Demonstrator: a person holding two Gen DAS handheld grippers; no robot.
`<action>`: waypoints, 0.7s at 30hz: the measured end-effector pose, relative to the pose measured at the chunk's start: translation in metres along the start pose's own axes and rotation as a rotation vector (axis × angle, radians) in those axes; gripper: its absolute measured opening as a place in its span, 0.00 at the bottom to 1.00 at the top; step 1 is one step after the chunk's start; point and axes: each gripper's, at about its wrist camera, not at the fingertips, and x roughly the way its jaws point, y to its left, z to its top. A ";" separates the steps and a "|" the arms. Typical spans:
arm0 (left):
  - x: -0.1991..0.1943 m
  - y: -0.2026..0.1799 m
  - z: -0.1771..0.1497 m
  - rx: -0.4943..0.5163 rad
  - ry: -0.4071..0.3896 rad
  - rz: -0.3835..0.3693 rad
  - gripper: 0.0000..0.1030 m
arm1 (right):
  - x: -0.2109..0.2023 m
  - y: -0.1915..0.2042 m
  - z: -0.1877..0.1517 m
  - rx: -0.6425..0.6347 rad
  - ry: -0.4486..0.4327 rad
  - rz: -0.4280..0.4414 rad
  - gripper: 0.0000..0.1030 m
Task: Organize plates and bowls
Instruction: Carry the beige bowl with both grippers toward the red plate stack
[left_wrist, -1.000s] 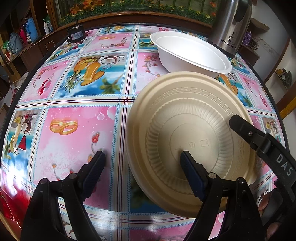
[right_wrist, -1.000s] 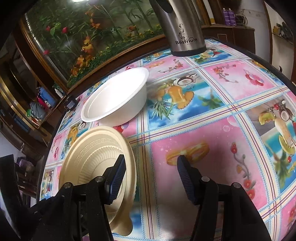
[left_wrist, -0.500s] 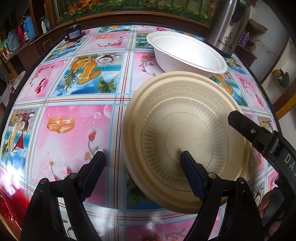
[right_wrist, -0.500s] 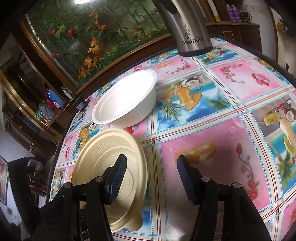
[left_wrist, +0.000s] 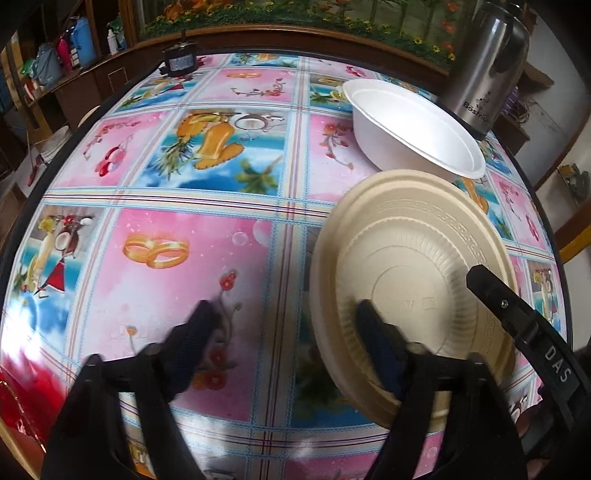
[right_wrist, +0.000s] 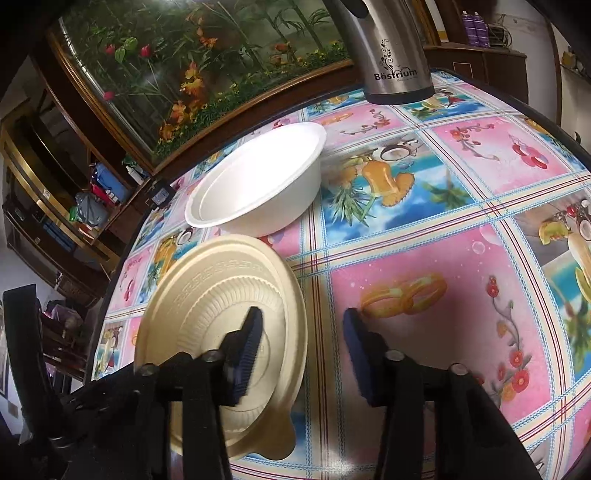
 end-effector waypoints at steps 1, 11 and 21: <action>0.000 -0.001 0.000 0.008 -0.006 0.008 0.63 | 0.000 0.000 0.000 -0.004 -0.004 -0.005 0.33; -0.006 -0.015 -0.003 0.048 -0.027 -0.079 0.16 | -0.002 0.014 -0.005 -0.073 -0.024 -0.007 0.12; -0.019 -0.012 -0.005 0.023 -0.061 -0.066 0.16 | -0.012 0.012 -0.004 -0.028 -0.027 0.050 0.12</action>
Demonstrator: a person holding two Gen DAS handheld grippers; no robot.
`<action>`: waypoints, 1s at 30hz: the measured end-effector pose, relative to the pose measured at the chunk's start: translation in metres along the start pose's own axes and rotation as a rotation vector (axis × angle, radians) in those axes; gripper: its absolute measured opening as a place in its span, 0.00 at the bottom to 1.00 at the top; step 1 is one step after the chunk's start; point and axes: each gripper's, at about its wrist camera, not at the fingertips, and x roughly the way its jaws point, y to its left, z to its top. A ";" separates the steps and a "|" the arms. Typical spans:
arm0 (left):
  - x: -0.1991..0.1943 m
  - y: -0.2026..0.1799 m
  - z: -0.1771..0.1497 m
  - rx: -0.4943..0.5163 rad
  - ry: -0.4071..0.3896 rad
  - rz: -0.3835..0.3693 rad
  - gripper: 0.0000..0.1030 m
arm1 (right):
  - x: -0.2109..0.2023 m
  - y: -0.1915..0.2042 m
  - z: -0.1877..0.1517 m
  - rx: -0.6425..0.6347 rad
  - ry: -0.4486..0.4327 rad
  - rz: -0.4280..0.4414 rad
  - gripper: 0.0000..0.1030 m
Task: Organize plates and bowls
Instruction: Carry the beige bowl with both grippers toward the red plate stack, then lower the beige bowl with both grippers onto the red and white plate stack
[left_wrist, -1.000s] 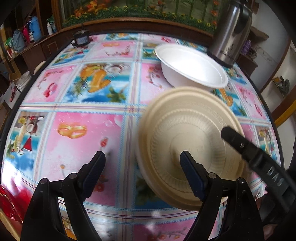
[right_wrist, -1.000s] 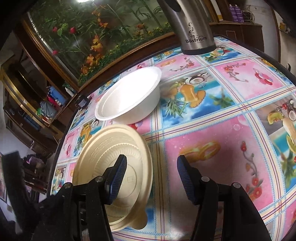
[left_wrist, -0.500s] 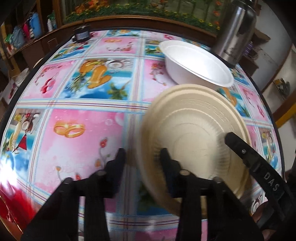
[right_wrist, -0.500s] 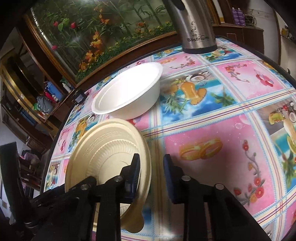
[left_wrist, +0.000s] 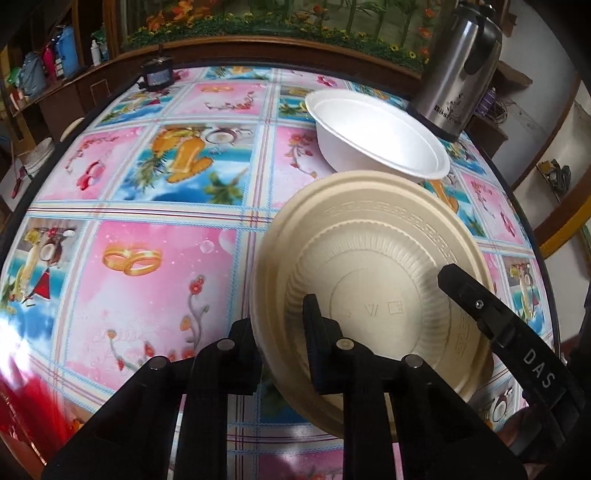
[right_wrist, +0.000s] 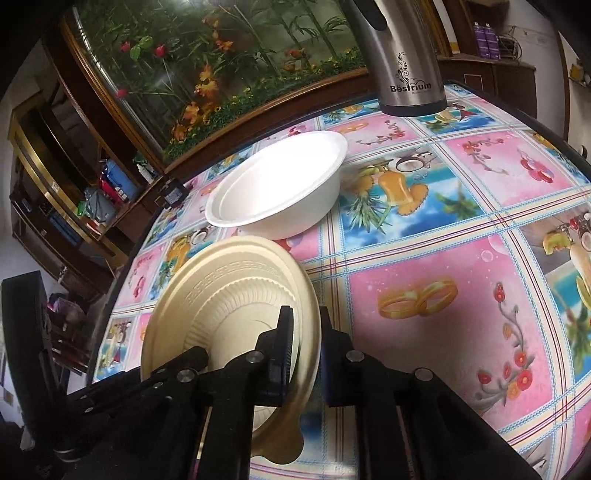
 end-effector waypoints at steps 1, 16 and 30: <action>-0.004 0.000 -0.001 0.000 -0.011 0.008 0.16 | -0.002 0.001 0.000 0.003 -0.005 0.007 0.12; -0.160 0.066 -0.055 -0.093 -0.262 0.086 0.16 | -0.087 0.096 -0.042 -0.099 -0.109 0.220 0.11; -0.276 0.138 -0.103 -0.188 -0.477 0.199 0.16 | -0.149 0.213 -0.093 -0.286 -0.143 0.370 0.12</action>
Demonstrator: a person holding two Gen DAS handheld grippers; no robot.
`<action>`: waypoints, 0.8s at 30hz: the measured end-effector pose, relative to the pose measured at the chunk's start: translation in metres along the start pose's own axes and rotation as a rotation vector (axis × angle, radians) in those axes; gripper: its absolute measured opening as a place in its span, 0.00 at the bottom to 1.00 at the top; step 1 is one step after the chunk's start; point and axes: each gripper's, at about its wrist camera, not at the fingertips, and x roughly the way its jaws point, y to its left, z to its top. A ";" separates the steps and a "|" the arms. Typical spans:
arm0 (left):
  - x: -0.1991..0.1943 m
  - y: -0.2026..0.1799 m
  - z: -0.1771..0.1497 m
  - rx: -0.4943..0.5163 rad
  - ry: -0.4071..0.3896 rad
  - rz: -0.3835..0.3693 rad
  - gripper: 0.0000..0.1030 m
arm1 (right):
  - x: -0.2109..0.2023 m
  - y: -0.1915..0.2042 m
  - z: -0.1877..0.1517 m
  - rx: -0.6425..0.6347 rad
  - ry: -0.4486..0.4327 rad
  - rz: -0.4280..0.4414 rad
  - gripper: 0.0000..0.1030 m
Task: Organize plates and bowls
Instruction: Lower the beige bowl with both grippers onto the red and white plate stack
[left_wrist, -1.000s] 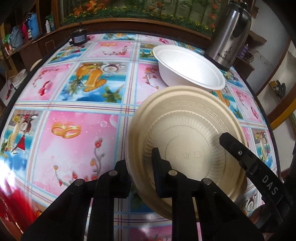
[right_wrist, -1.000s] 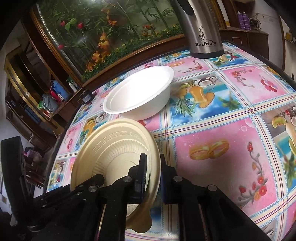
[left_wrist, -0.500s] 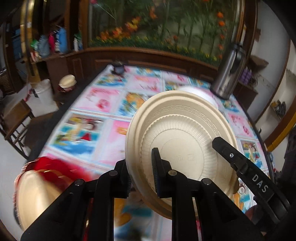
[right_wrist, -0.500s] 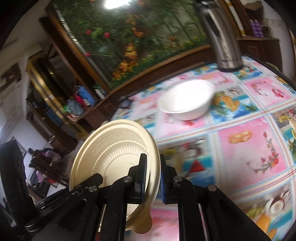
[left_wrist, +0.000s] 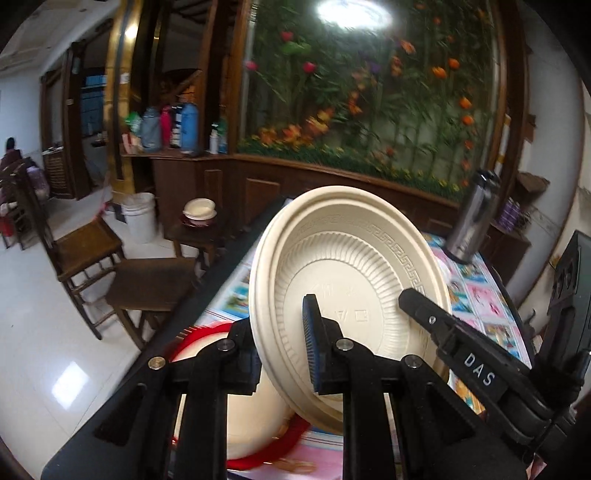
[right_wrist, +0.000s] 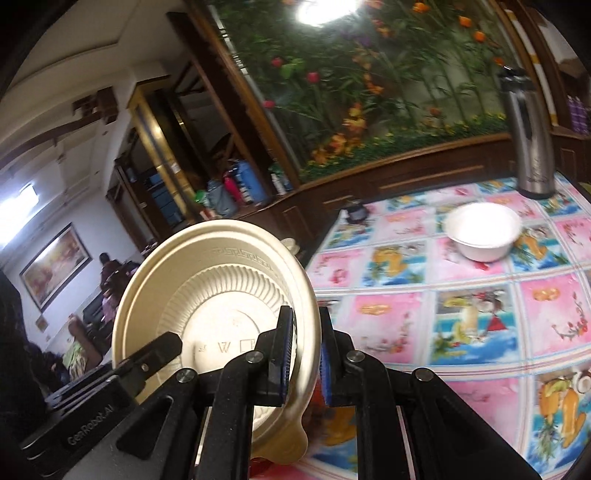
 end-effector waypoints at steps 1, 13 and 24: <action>-0.001 0.009 0.003 -0.016 0.001 0.011 0.16 | 0.004 0.011 0.002 -0.007 0.012 0.019 0.12; 0.005 0.070 -0.051 -0.072 0.100 0.089 0.17 | 0.032 0.061 -0.045 -0.082 0.136 0.089 0.13; 0.009 0.102 -0.058 -0.092 0.151 0.123 0.17 | 0.061 0.085 -0.067 -0.075 0.226 0.091 0.13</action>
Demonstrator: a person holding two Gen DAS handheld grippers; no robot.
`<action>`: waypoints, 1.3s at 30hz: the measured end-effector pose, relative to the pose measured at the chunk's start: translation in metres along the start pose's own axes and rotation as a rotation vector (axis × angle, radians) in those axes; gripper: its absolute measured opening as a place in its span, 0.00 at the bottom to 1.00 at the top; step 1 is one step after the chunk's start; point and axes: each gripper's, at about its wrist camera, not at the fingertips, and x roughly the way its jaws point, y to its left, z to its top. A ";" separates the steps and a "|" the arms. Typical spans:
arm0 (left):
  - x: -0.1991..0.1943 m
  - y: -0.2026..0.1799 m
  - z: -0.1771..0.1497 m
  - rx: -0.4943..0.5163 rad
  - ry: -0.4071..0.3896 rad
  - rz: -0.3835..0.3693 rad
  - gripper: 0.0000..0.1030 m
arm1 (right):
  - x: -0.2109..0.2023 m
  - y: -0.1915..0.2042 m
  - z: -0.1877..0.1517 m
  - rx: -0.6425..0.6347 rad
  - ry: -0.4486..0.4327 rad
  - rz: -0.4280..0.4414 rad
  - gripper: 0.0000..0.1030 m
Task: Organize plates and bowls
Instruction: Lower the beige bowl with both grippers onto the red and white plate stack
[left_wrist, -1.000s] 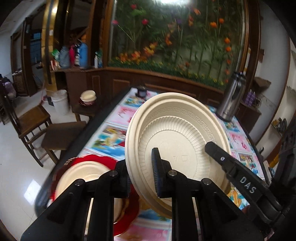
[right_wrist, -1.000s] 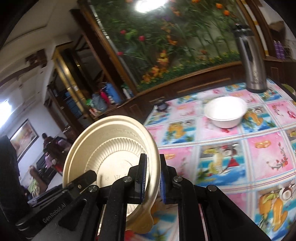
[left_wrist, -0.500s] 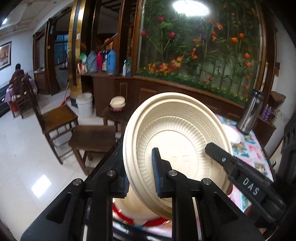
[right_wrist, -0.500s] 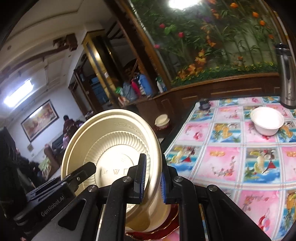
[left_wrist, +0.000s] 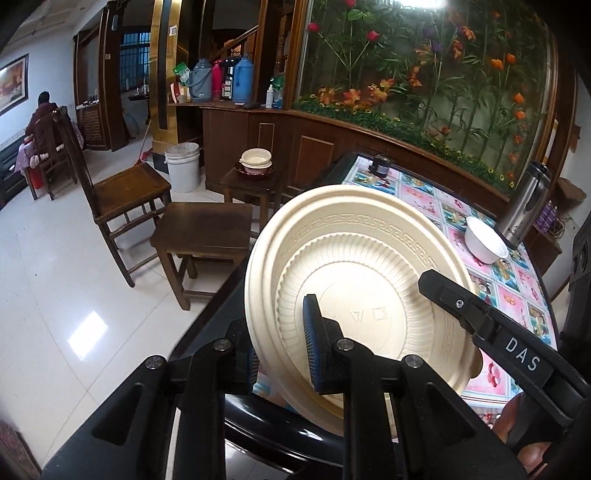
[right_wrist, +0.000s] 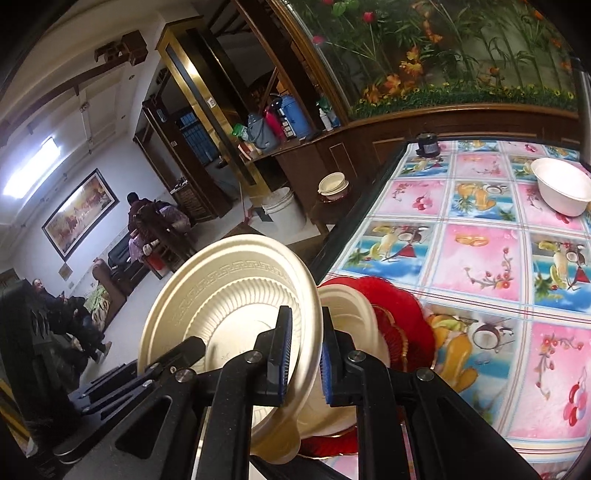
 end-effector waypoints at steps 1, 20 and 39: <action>0.000 0.001 0.001 -0.002 -0.001 0.003 0.17 | 0.002 0.002 0.000 0.000 0.000 0.002 0.13; 0.043 -0.017 -0.013 0.049 0.115 0.025 0.19 | 0.016 -0.029 -0.009 0.039 0.015 -0.077 0.13; 0.045 -0.021 -0.014 0.085 0.047 0.110 0.62 | 0.029 -0.024 -0.017 -0.074 -0.011 -0.229 0.21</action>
